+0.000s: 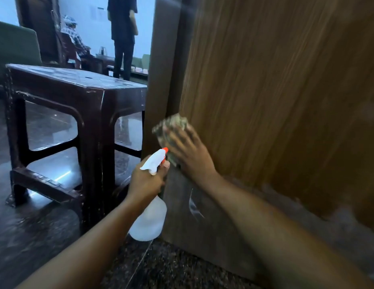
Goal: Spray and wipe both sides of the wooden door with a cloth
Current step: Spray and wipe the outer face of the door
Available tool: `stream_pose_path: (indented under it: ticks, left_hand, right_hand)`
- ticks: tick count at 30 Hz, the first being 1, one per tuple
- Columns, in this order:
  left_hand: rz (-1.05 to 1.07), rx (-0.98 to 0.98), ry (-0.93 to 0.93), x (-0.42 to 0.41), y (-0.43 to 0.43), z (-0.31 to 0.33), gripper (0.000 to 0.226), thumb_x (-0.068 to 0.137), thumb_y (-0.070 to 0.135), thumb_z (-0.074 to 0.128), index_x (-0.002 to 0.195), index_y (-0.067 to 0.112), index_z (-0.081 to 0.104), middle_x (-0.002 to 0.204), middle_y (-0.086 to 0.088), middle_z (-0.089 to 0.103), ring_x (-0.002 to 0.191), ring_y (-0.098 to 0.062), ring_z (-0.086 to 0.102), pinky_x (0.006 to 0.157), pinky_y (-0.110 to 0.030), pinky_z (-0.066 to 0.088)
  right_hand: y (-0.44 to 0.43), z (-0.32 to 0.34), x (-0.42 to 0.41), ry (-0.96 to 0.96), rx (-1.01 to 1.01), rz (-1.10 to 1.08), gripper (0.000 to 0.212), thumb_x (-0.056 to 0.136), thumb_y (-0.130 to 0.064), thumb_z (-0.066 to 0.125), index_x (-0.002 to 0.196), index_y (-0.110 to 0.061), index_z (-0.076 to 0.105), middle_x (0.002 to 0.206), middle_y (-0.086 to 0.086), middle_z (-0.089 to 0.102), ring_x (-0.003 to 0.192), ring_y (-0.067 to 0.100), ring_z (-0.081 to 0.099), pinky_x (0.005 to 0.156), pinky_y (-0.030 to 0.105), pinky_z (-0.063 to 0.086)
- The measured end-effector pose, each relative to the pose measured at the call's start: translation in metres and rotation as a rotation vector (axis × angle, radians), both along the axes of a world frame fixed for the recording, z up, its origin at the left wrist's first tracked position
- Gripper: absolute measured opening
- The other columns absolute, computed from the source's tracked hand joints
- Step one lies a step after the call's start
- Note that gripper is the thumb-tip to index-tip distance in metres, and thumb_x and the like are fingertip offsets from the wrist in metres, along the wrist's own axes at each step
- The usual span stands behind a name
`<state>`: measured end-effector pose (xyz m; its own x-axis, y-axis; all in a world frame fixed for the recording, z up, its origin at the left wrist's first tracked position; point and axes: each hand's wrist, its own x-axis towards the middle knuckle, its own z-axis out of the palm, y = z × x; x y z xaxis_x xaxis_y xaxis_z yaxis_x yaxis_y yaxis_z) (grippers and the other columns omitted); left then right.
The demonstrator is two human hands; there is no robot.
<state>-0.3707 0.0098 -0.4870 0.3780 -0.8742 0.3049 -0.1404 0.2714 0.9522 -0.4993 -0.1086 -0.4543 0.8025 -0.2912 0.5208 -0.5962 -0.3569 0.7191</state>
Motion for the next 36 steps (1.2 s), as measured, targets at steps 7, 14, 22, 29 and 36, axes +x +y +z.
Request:
stream_pose_path:
  ticks: [7, 14, 22, 29, 36]
  left_hand:
    - [-0.054, 0.093, -0.001, 0.010, 0.030, -0.014, 0.022, 0.089, 0.032, 0.063, 0.110, 0.040, 0.061, 0.091, -0.014, 0.069, 0.061, -0.019, 0.057, 0.054, -0.032, 0.048]
    - [-0.017, 0.084, -0.014, 0.013, 0.028, -0.012, 0.032, 0.089, 0.031, 0.064, 0.121, 0.028, 0.063, 0.091, -0.008, 0.070, 0.062, -0.021, 0.058, 0.059, -0.037, 0.051]
    - [-0.068, 0.098, -0.049, -0.007, 0.031, -0.017, 0.030, 0.090, 0.031, 0.062, 0.119, 0.030, 0.062, 0.090, -0.012, 0.070, 0.057, -0.015, 0.056, 0.050, -0.029, 0.047]
    - [-0.136, 0.171, -0.116, -0.039, 0.026, -0.042, 0.031, 0.088, 0.031, 0.065, 0.118, 0.031, 0.063, 0.088, -0.001, 0.073, 0.057, -0.015, 0.060, 0.048, -0.029, 0.048]
    - [-0.135, 0.111, -0.098, -0.062, 0.027, -0.024, 0.022, 0.089, 0.027, 0.062, 0.111, 0.031, 0.063, 0.086, -0.002, 0.072, 0.056, -0.017, 0.060, 0.047, -0.029, 0.048]
  right_hand:
    - [0.042, -0.110, -0.131, 0.123, 0.031, -0.115, 0.077, 0.094, -0.037, 0.049, 0.159, -0.027, 0.010, 0.167, 0.002, 0.003, 0.152, 0.027, 0.005, 0.121, 0.055, -0.006]
    - [0.023, -0.052, -0.031, -0.256, 0.093, -0.115, 0.075, 0.097, -0.047, 0.048, 0.159, -0.029, 0.009, 0.166, 0.005, -0.002, 0.153, 0.031, -0.003, 0.121, 0.055, -0.003]
    - [0.051, -0.153, -0.143, 0.086, 0.091, -0.170, 0.090, 0.086, -0.045, 0.061, 0.158, -0.030, 0.011, 0.167, 0.002, -0.004, 0.152, 0.028, -0.001, 0.121, 0.056, -0.007]
    - [0.047, -0.081, -0.133, -0.460, 0.041, -0.185, 0.068, 0.094, -0.047, 0.050, 0.156, -0.035, 0.023, 0.165, 0.002, 0.007, 0.152, 0.031, 0.009, 0.120, 0.059, 0.004]
    - [0.056, -0.160, -0.195, 0.095, 0.094, -0.210, 0.077, 0.091, -0.041, 0.050, 0.158, -0.032, 0.013, 0.167, -0.001, 0.006, 0.152, 0.025, 0.007, 0.121, 0.056, -0.007]
